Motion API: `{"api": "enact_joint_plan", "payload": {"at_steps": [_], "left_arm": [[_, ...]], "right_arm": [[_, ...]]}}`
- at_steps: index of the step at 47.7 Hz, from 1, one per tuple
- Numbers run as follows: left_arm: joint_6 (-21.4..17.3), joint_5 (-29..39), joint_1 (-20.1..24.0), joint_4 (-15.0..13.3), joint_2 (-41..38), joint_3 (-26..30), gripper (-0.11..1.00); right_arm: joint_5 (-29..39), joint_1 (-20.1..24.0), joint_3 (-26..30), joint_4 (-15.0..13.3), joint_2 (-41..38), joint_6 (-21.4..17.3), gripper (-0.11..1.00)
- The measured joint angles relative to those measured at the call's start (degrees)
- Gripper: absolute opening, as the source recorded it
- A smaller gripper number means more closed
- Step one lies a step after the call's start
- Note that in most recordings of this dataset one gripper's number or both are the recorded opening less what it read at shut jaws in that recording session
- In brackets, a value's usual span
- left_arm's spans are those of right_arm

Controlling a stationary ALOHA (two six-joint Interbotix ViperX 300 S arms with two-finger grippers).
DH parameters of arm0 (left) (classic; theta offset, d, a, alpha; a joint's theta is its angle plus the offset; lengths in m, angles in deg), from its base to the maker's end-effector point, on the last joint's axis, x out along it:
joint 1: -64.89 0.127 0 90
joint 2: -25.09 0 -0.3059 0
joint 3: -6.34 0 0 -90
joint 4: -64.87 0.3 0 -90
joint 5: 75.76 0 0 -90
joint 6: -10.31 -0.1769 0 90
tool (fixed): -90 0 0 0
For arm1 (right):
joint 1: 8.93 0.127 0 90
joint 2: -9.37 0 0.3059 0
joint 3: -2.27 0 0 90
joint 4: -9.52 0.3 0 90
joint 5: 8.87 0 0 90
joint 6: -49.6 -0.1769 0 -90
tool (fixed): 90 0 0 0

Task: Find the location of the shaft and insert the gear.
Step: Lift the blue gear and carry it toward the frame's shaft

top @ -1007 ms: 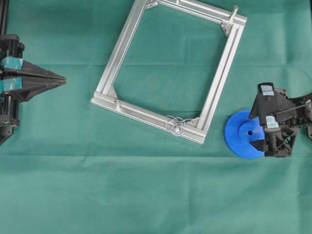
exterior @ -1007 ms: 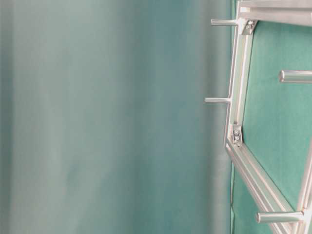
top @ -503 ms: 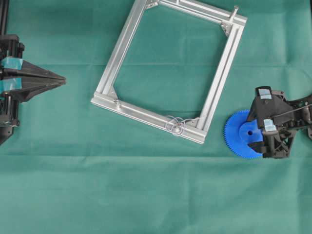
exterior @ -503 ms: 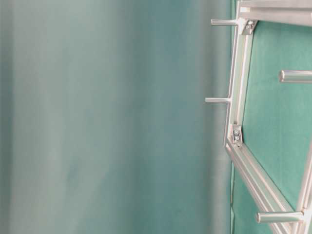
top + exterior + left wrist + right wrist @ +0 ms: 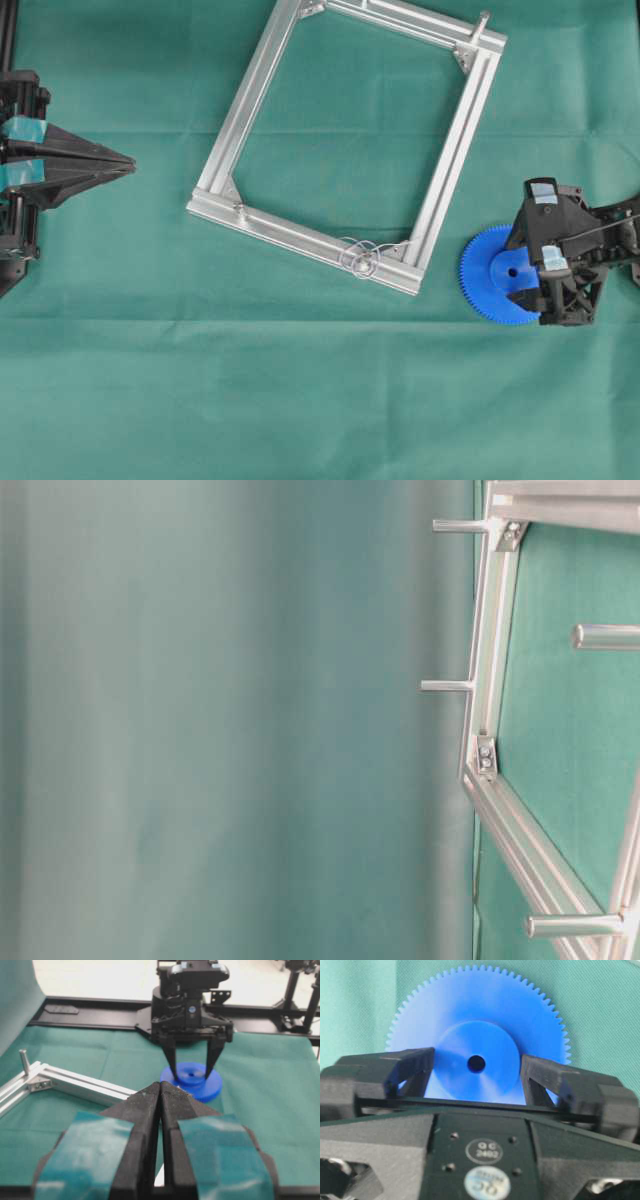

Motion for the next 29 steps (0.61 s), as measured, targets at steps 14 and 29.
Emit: {"api": "enact_joint_plan", "payload": {"at_steps": [14,29], "left_arm": [[0.0,0.0,0.0,0.0,0.0,0.0,0.01],[0.09,0.0,0.0,0.0,0.0,0.0,0.01]], "right_arm": [[0.26,0.0,0.09,0.0,-0.09,0.0,0.69],[4.92,-0.18,1.67,0.0,0.18,0.0,0.69]]}}
